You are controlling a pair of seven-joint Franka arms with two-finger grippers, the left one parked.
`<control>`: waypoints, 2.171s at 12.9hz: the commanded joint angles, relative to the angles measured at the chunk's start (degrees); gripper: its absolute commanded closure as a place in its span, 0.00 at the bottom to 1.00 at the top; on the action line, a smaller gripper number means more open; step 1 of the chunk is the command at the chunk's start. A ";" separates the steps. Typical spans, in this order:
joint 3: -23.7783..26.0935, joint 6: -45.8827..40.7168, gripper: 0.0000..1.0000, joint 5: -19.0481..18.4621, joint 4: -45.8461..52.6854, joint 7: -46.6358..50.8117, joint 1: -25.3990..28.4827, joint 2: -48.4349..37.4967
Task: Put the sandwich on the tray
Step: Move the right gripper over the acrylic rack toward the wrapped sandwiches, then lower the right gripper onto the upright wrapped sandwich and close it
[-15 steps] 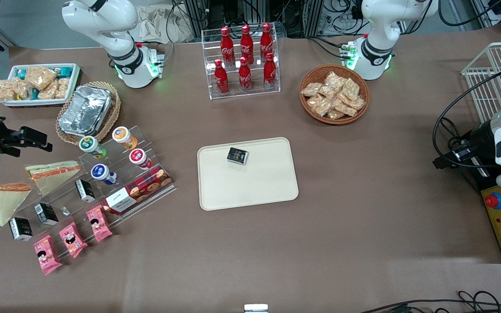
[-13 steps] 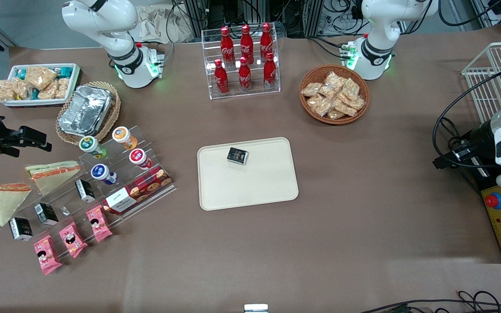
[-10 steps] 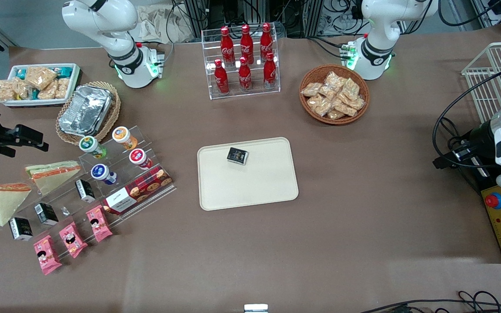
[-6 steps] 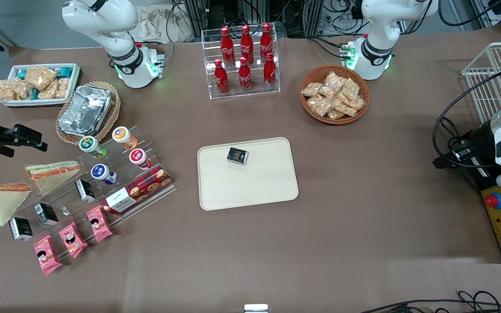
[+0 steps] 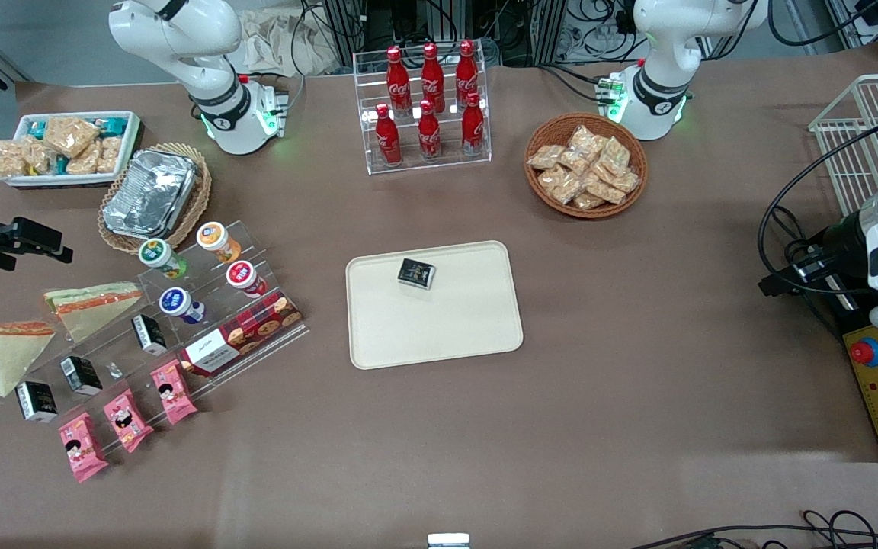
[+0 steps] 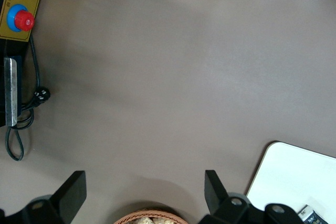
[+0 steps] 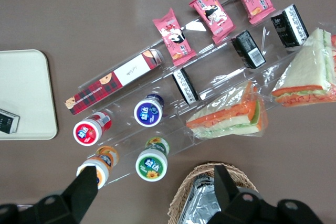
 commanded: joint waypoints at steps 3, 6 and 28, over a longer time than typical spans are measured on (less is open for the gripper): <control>-0.53 -0.77 0.02 -1.69 0.62 0.00 -2.31 0.13; -1.66 -0.24 0.02 -2.83 0.71 0.09 -2.40 0.48; -6.15 20.50 0.02 0.40 2.82 6.33 -13.03 18.85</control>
